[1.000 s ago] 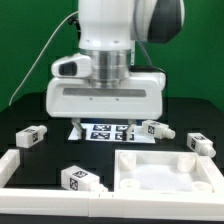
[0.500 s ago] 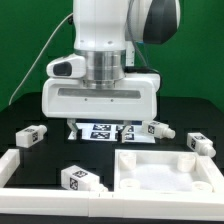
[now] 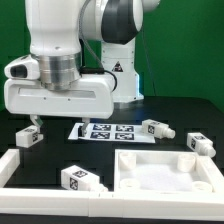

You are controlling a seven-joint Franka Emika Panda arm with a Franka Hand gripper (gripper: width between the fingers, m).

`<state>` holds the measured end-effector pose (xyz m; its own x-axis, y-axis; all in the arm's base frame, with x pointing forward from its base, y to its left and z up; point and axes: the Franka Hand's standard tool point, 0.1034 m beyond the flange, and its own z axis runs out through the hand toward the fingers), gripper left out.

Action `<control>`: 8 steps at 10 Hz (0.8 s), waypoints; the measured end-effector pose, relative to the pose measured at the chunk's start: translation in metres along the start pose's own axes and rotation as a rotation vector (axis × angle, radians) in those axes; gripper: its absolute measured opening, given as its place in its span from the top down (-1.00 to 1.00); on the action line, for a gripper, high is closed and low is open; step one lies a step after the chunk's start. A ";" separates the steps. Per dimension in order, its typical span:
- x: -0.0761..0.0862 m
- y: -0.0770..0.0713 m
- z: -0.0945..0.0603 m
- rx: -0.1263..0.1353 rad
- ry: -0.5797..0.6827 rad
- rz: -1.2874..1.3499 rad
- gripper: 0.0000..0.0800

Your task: Assemble one leg

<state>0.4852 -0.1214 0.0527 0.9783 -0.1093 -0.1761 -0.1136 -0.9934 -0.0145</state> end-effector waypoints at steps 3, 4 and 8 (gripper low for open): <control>-0.005 0.000 0.001 0.048 -0.210 -0.035 -0.62; -0.008 0.024 -0.002 0.063 -0.283 -0.037 -0.62; -0.019 0.057 -0.009 0.045 -0.606 -0.022 -0.62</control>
Offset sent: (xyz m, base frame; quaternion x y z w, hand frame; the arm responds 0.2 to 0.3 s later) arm -0.0132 -0.0742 0.0065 0.0316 -0.1827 -0.0033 0.9827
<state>0.4621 -0.1758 0.0637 0.7088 -0.0371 -0.7044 -0.1148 -0.9914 -0.0634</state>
